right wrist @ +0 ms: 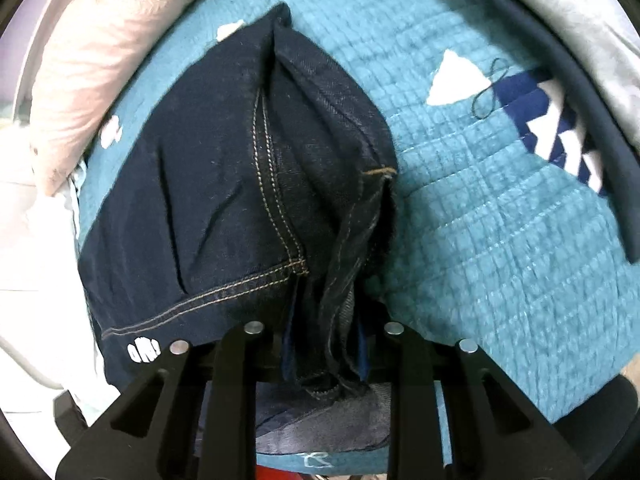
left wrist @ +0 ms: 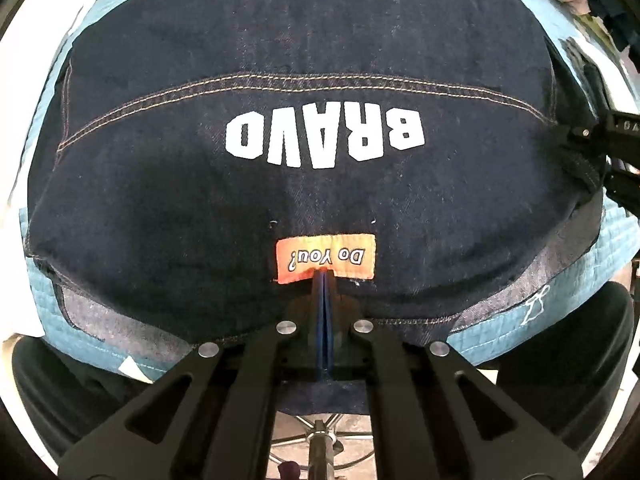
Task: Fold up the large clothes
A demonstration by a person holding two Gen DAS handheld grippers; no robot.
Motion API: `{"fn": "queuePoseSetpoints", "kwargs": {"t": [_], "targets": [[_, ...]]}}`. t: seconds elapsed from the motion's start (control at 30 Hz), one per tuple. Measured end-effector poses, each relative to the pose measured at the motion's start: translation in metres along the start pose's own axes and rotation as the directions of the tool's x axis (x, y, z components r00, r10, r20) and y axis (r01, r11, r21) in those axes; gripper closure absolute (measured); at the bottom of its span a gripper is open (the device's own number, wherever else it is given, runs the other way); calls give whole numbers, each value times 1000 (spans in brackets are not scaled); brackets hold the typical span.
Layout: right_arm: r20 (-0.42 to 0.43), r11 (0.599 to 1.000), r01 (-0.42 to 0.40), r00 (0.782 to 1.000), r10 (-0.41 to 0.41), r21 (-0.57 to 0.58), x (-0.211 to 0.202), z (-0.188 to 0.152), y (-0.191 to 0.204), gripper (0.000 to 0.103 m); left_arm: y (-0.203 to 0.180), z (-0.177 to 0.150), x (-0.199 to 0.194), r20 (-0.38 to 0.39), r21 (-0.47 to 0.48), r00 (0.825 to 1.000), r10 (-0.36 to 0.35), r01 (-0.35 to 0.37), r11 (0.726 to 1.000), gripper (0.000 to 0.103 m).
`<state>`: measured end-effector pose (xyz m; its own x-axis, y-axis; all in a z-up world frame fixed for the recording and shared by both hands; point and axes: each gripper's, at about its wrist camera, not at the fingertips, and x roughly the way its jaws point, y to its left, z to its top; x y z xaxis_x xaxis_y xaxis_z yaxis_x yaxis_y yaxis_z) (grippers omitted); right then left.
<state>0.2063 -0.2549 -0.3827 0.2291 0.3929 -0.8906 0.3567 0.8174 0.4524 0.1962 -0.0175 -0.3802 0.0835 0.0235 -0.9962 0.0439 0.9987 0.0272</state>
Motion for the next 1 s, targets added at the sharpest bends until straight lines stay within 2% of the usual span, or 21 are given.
{"fn": "queuePoseSetpoints", "kwargs": {"t": [0.17, 0.23, 0.3, 0.43, 0.53, 0.6, 0.7, 0.8, 0.87, 0.93, 1.0], "targets": [[49, 999, -39, 998, 39, 14, -22, -6, 4, 87, 13, -28, -2, 21, -1, 1000, -2, 2, 1000, 101], [73, 996, -94, 993, 93, 11, -36, -9, 10, 88, 22, -31, -8, 20, -3, 1000, -8, 8, 1000, 101], [83, 993, -116, 990, 116, -5, -46, -8, 16, 89, 26, -36, -7, 21, -13, 999, -25, 26, 1000, 101], [98, 986, -161, 981, 166, -53, -67, -15, 41, 90, 43, -24, 1, 26, -37, 997, -71, 72, 997, 101], [109, 981, -158, 979, 170, -112, -83, -20, 68, 90, 49, -25, 3, 37, -37, 995, -90, 91, 995, 101], [134, 978, -110, 982, 134, -175, -92, -28, 95, 90, 54, -28, 3, 49, -43, 993, -103, 105, 994, 101], [141, 968, -105, 980, 140, -230, -99, -42, 125, 90, 59, -34, 3, 71, -34, 991, -112, 114, 993, 101], [159, 956, -64, 981, 113, -286, -106, -57, 154, 90, 67, -47, -9, 97, -31, 986, -135, 138, 990, 101], [164, 946, -53, 980, 110, -320, -110, -65, 174, 90, 73, -52, -19, 128, -11, 985, -116, 118, 993, 101], [190, 934, 1, 979, 72, -357, -113, -75, 196, 90, 84, -57, -30, 158, -1, 984, -86, 88, 996, 101], [183, 924, -10, 979, 87, -383, -115, -82, 211, 90, 107, -63, -46, 192, -25, 977, -92, 99, 995, 101]]}}
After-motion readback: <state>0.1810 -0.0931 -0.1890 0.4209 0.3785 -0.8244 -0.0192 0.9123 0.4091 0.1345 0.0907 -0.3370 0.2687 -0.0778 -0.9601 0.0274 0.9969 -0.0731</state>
